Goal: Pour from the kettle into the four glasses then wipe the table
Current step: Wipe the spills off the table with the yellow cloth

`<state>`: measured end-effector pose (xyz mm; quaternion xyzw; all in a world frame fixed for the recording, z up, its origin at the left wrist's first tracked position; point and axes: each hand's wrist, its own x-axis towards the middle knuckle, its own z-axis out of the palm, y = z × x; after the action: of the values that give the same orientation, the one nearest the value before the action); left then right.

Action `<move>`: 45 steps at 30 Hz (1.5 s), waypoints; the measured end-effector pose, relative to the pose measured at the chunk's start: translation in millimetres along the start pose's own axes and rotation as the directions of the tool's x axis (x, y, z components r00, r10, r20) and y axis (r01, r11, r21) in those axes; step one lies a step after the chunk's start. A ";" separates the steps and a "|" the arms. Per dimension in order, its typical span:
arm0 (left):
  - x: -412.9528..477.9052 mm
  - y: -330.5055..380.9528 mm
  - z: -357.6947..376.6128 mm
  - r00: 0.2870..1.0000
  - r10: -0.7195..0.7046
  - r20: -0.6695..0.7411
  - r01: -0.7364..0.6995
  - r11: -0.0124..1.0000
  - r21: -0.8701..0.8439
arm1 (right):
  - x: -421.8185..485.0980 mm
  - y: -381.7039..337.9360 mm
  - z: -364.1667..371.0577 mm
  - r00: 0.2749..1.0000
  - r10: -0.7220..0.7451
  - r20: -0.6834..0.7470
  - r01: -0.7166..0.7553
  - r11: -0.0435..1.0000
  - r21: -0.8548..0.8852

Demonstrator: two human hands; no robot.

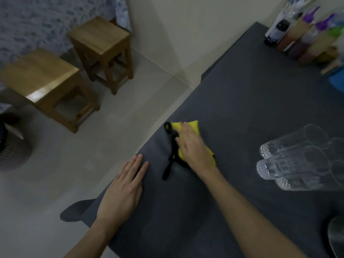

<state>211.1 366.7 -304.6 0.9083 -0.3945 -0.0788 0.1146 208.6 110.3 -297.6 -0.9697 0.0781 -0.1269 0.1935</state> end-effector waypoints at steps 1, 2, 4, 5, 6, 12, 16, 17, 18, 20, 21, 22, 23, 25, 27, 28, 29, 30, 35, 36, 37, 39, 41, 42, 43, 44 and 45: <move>0.2 -0.4 -0.5 1.000 0.003 0.001 -0.003 1.000 0.001 | -7.0 -13.7 5.6 0.997 -0.080 0.009 0.080 0.996 -0.029; 0.4 -1.0 -0.7 1.000 0.006 0.002 -0.006 1.000 0.002 | -14.8 -24.9 9.4 0.989 -0.141 0.033 0.143 0.989 -0.049; 0.2 -1.8 -1.5 1.000 0.011 0.002 -0.011 1.000 -0.006 | -34.9 -37.9 12.4 0.973 -0.204 0.106 0.211 0.976 -0.052; 0.2 -1.9 -1.9 1.000 0.013 0.000 -0.013 1.000 -0.012 | -46.0 -39.5 11.1 0.967 -0.215 0.135 0.223 0.974 -0.043; 0.5 -1.6 -2.3 1.000 0.016 -0.006 -0.016 1.000 -0.016 | -56.9 -37.5 7.5 0.963 -0.218 0.161 0.225 0.974 -0.030; -0.5 -2.1 0.8 1.000 -0.004 -0.007 0.004 1.000 -0.020 | -116.9 14.1 -39.0 0.950 -0.179 0.255 0.214 0.970 -0.117; 0.4 -2.9 1.9 1.000 -0.003 -0.011 0.003 1.000 -0.015 | -124.9 51.9 -56.5 0.958 -0.087 0.273 0.154 0.960 -0.235; 0.5 -2.9 2.5 1.000 -0.001 -0.014 0.001 1.000 -0.020 | -120.1 58.0 -56.6 0.961 -0.058 0.270 0.132 0.956 -0.262; 0.7 -2.9 3.0 1.000 -0.002 -0.019 0.002 1.000 -0.026 | -113.7 62.3 -55.6 0.966 -0.023 0.259 0.100 0.952 -0.290; 0.9 -3.0 4.2 1.000 -0.005 -0.028 0.004 0.999 -0.044 | -96.8 68.1 -53.0 0.977 0.079 0.199 -0.008 0.942 -0.336; 0.9 -2.8 4.7 0.999 -0.004 -0.034 0.002 0.999 -0.052 | -87.7 71.1 -51.9 0.977 0.145 0.157 -0.083 0.934 -0.346; 0.7 -2.9 5.1 0.999 0.000 -0.039 -0.002 0.998 -0.056 | -77.9 73.6 -51.0 0.971 0.210 0.112 -0.161 0.925 -0.343; 0.6 -2.6 5.3 0.999 0.003 -0.044 -0.006 0.998 -0.060 | -67.2 76.6 -50.2 0.962 0.266 0.064 -0.231 0.916 -0.327; 0.6 -2.1 5.6 0.999 0.005 -0.049 -0.008 0.998 -0.068 | -43.7 84.3 -46.9 0.936 0.352 -0.022 -0.346 0.901 -0.263; 0.5 -1.6 4.4 0.999 0.005 -0.051 -0.008 0.997 -0.073 | -17.2 90.6 -42.7 0.898 0.429 -0.094 -0.439 0.878 -0.192; 0.8 -1.4 3.7 0.999 0.006 -0.053 -0.010 0.997 -0.071 | -3.9 92.9 -40.0 0.876 0.464 -0.128 -0.480 0.861 -0.167; 0.9 -1.3 3.4 0.998 0.009 -0.057 -0.013 0.998 -0.066 | 8.0 94.2 -36.8 0.856 0.493 -0.155 -0.514 0.844 -0.155; 0.9 -1.2 3.6 0.998 0.013 -0.060 -0.016 0.998 -0.062 | 17.5 93.7 -32.8 0.845 0.506 -0.175 -0.531 0.833 -0.155; 0.1 -1.2 3.8 0.998 0.015 -0.062 -0.017 0.999 -0.031 | 36.6 54.7 -5.9 0.921 0.362 -0.143 -0.375 0.923 -0.083; 0.1 -1.1 3.6 0.998 0.014 -0.064 -0.016 0.999 -0.030 | 35.4 40.7 -0.4 0.941 0.313 -0.131 -0.322 0.945 -0.054; 0.0 -0.8 3.8 0.998 0.014 -0.063 -0.016 0.999 -0.032 | 31.8 26.7 4.8 0.958 0.260 -0.118 -0.266 0.963 -0.034; 0.0 -1.2 4.6 0.998 0.015 -0.057 -0.018 0.999 -0.043 | 18.8 -0.2 12.7 0.987 0.141 -0.074 -0.142 0.990 -0.015; 1.0 -2.2 5.0 0.998 0.021 -0.053 -0.024 0.998 -0.055 | -2.3 -19.8 15.3 1.000 0.018 -0.005 -0.018 0.999 -0.027; 1.4 -2.7 4.9 0.998 0.026 -0.049 -0.029 0.998 -0.059 | -14.7 -25.3 14.0 0.999 -0.036 0.022 0.037 0.999 -0.025; 1.5 -3.1 4.4 0.998 0.030 -0.046 -0.033 0.998 -0.061 | -27.7 -28.0 10.7 0.996 -0.078 0.040 0.079 0.997 -0.011; 1.5 -3.6 3.6 0.998 0.035 -0.044 -0.038 0.997 -0.062 | -41.1 -28.5 6.3 0.993 -0.108 0.056 0.108 0.994 0.002; 1.9 -3.9 3.0 0.998 0.042 -0.043 -0.045 0.997 -0.059 | -55.3 -25.9 1.2 0.989 -0.128 0.075 0.128 0.992 -0.001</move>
<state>214.4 367.5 -308.6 0.8970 -0.4093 -0.0694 0.1517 158.8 145.4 -300.4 -0.9773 0.0087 -0.1026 0.1850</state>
